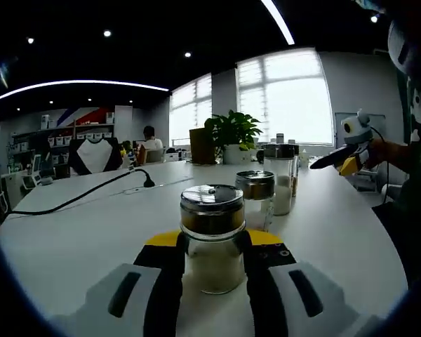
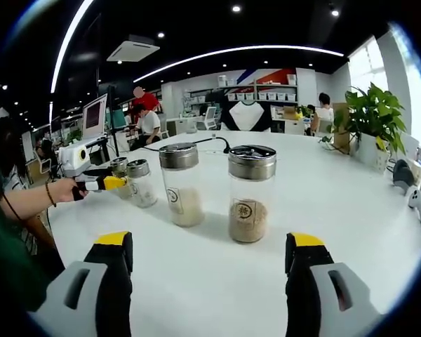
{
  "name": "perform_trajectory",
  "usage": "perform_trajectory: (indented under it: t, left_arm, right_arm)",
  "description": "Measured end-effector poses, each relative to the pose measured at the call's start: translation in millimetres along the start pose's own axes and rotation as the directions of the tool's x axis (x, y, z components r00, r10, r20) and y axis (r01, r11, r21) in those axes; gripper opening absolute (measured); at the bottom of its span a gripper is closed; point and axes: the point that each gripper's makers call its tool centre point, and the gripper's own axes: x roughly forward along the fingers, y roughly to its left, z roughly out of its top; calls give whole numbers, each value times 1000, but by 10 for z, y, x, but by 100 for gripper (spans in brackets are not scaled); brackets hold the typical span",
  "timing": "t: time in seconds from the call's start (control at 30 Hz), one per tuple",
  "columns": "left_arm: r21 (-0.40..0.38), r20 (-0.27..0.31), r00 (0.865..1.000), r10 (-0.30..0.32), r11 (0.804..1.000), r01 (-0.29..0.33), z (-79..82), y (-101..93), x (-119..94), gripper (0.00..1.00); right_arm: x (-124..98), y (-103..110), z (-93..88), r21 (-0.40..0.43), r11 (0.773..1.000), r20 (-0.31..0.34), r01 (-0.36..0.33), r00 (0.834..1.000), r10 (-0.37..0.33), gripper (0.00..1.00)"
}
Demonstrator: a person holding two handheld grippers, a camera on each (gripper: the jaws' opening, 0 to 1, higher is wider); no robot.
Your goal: Rotate the seasoning bottle until the label or dispensing opening points toward the visible target arrow and the bottle remains upright within the marked orientation range
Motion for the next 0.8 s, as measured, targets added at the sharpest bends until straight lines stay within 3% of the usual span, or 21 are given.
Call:
perform_trajectory:
  t: [0.47, 0.8]
  left_arm:
    - [-15, -4, 996, -86, 996, 86, -6, -17, -10, 34]
    - [-66, 26, 998, -60, 996, 62, -19, -9, -10, 35]
  right_arm:
    - [-21, -5, 13, -3, 1000, 7, 5, 1000, -5, 91]
    - [-27, -8, 8, 1, 1000, 5, 7, 1000, -7, 91]
